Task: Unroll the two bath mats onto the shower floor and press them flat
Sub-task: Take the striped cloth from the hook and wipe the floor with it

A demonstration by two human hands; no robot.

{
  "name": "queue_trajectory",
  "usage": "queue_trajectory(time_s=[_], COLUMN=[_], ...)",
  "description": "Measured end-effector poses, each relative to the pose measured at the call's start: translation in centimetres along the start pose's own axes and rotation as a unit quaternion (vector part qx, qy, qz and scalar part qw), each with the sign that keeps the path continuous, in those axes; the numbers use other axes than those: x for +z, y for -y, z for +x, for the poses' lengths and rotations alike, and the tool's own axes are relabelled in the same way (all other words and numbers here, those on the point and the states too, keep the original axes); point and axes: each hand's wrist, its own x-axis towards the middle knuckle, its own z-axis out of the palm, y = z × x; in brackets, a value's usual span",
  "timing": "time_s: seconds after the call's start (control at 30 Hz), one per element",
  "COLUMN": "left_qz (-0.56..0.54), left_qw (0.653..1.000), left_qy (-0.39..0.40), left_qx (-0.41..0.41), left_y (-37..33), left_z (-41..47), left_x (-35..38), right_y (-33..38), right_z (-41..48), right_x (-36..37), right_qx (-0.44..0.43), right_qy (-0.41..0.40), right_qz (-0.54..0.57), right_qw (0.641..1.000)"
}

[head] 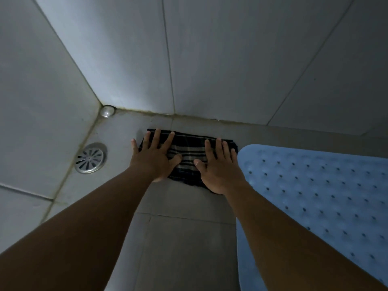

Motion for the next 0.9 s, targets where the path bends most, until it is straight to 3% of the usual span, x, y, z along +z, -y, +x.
queue_trajectory(time_s=[0.17,0.37,0.53,0.73,0.9], left_qz=[0.002,0.069,0.043,0.104,0.103], left_qw=[1.0,0.981,0.981,0.977,0.972], left_qy=[-0.017,-0.179,-0.184,-0.186,-0.209], left_qx=[0.009,0.013,-0.038,-0.021,-0.013], left_y=[-0.2,-0.1,-0.8,-0.5,-0.7], left_z=[2.4,3.7,4.4,5.4,4.2], left_x=[-0.9,-1.7,-3.3,-5.9,-7.1], right_y=[-0.6,-1.1,-1.3,-0.6,-0.6], right_z=[2.7,4.4,4.7,5.0,4.0], right_x=[-1.8,-3.5,-5.2,-8.3,-10.3], right_qx=[0.001,-0.015,0.013,0.047,0.054], right_qy=[0.006,-0.005,-0.102,-0.083,-0.074], right_qz=[-0.009,0.004,0.01,-0.049,-0.035], right_qw=[1.0,1.0,0.995,0.994,0.995])
